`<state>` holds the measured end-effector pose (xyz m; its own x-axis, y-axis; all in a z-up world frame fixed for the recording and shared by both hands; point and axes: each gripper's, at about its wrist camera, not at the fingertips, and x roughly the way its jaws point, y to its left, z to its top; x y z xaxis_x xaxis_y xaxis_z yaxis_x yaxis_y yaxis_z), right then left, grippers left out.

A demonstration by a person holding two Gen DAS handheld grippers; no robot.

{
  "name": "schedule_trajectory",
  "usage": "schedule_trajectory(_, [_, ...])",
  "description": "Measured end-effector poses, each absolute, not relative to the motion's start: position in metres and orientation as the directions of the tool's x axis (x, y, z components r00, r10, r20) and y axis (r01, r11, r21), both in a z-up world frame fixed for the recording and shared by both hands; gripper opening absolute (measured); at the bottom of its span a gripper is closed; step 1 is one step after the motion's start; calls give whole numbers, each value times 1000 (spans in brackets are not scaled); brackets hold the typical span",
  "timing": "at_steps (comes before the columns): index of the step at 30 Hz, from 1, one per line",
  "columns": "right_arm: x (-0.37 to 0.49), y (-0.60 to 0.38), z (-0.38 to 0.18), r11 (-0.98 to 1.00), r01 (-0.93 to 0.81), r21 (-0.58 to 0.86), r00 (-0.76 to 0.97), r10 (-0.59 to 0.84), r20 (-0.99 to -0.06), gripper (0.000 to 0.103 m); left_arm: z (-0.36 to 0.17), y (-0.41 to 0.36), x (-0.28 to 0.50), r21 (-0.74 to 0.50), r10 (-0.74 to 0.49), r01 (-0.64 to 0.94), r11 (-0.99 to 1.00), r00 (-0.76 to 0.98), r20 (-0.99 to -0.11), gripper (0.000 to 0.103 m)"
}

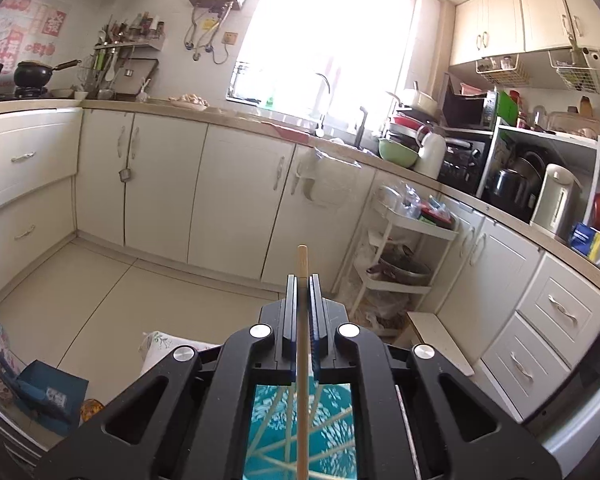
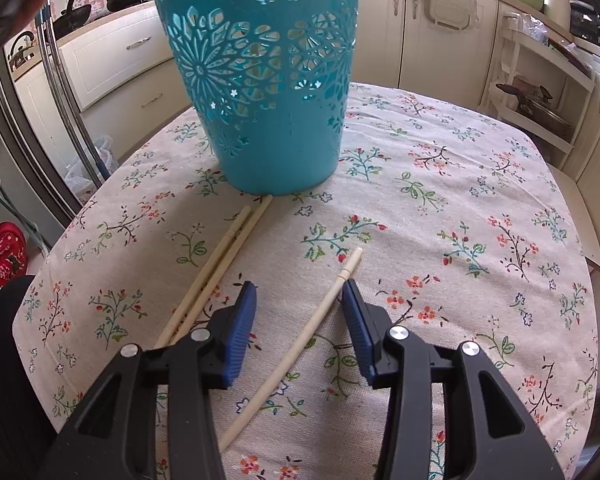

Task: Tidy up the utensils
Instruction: 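Lift the skewer over the teal cup and open the left gripper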

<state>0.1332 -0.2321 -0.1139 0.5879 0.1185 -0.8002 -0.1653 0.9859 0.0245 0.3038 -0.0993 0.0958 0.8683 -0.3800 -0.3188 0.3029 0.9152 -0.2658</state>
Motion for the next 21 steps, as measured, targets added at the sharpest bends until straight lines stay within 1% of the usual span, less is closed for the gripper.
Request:
schedule_trajectory(6, [133, -230, -114, 985, -172, 23, 586, 121, -801, 48, 74, -103, 334, -288, -330, 240, 927, 887, -322, 5])
schedule_trajectory(12, [133, -229, -114, 985, -171, 21, 586, 119, -801, 49, 59, -96, 345, -317, -319, 213, 924, 887, -335, 5])
schedule_trajectory(15, [134, -228, -115, 985, -173, 18, 586, 118, -802, 49, 64, -93, 345, -332, -333, 223, 916, 886, -323, 5])
schedule_trajectory(21, [133, -228, -115, 985, -174, 18, 586, 119, -802, 50, 78, -97, 338, -315, -345, 250, 916, 891, -295, 5])
